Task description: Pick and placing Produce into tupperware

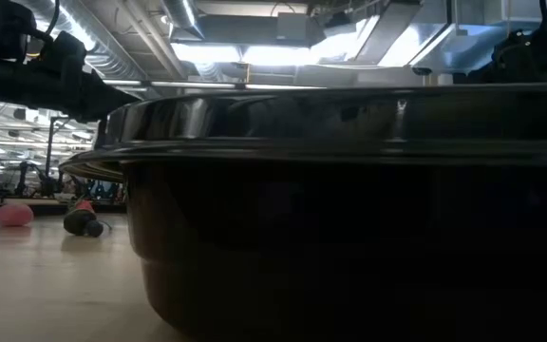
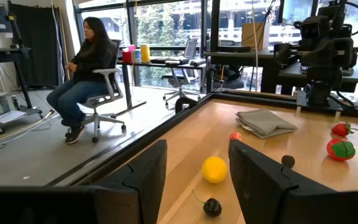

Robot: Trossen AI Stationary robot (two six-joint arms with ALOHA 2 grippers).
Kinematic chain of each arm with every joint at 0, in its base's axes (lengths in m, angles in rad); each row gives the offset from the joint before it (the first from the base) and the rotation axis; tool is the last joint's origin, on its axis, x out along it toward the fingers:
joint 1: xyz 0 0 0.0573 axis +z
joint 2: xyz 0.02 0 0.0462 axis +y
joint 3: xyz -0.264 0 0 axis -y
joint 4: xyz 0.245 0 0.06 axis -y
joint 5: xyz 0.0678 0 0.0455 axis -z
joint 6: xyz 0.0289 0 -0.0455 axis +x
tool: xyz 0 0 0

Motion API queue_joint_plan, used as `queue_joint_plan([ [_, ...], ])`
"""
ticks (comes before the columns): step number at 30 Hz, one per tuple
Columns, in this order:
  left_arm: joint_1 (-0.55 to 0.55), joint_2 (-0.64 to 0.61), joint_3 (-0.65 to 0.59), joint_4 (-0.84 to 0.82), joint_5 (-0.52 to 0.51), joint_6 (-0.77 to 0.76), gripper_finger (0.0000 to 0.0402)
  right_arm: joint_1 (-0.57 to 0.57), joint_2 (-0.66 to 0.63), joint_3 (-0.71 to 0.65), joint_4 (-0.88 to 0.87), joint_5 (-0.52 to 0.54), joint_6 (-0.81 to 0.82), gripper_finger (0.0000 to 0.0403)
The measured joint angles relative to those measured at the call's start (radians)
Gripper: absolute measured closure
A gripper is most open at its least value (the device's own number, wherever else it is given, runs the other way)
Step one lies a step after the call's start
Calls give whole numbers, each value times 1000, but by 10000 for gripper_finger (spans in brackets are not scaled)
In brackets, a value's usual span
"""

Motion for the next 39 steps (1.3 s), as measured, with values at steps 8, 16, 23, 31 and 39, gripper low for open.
queue_joint_plan([
  [8, 0, 0, 0, 0, 0, 0, 237, 0, 0, 0, 0, 0, 0, 77],
  [16, 0, 0, 0, 0, 0, 0, 237, 0, 0, 0, 0, 0, 0, 77],
  [23, 0, 0, 0, 0, 0, 0, 237, 0, 0, 0, 3, 0, 0, 77],
  [31, 0, 0, 0, 0, 0, 0, 237, 0, 0, 0, 62, 3, 0, 77],
  [39, 0, 0, 0, 0, 0, 0, 237, 0, 0, 0, 61, 5, 0, 77],
])
